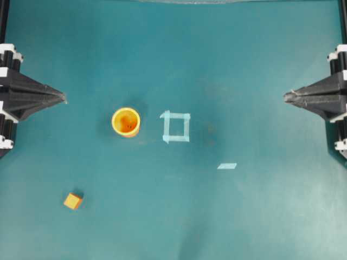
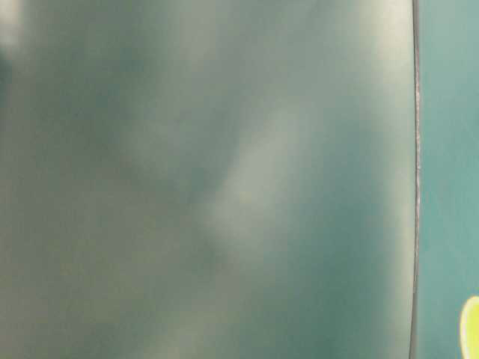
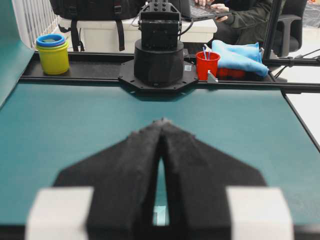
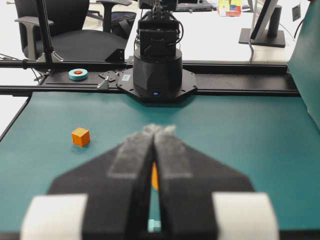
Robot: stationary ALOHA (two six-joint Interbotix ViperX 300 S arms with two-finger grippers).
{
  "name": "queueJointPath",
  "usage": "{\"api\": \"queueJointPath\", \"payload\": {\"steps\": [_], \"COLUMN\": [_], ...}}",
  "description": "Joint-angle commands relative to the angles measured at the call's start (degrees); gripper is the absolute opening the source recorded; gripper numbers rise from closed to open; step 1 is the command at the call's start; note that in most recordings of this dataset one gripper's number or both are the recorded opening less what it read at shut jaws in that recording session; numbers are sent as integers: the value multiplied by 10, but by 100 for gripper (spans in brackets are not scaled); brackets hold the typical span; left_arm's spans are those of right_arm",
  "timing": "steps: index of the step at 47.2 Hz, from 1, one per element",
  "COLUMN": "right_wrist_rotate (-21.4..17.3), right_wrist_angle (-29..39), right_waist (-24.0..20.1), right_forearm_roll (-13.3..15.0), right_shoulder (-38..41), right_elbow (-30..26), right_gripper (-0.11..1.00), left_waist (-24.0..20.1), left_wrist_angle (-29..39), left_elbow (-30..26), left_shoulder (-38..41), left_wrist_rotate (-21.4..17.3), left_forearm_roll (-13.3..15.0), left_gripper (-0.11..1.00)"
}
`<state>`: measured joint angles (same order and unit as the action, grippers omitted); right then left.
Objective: Move the block toward the cup with right arm.
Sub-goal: 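Swing the right gripper left over the table toward the orange cube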
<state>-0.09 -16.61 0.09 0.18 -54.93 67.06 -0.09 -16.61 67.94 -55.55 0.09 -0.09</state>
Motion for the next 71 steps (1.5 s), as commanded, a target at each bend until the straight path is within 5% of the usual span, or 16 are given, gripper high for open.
{"api": "queueJointPath", "payload": {"steps": [1,14,27,37,56,71], "right_wrist_rotate": [-2,-6,-8,-45,-64,-118], "right_wrist_angle": [-4,77,81,112,211,259], "right_waist": [2,2,-5,-15,-55,-85], "right_forearm_roll": [-4,-4,-4,-4,-4,-4], "right_shoulder": [6,153,353,475,626,692], "right_elbow": [-14,-131,-280,-399,-582,-632], "right_gripper": [0,0,0,3,45,59], "left_waist": [-9,-11,-11,-11,-11,-11], "left_wrist_angle": [3,4,7,8,16,17], "left_elbow": [-29,-35,-35,-34,-34,-35], "left_shoulder": [7,13,23,29,21,18], "left_wrist_rotate": [-4,-4,-4,-4,-3,-3], "left_forearm_roll": [-2,-6,-6,-6,-6,-6], "left_gripper": [-1,1,1,1,1,1]}}
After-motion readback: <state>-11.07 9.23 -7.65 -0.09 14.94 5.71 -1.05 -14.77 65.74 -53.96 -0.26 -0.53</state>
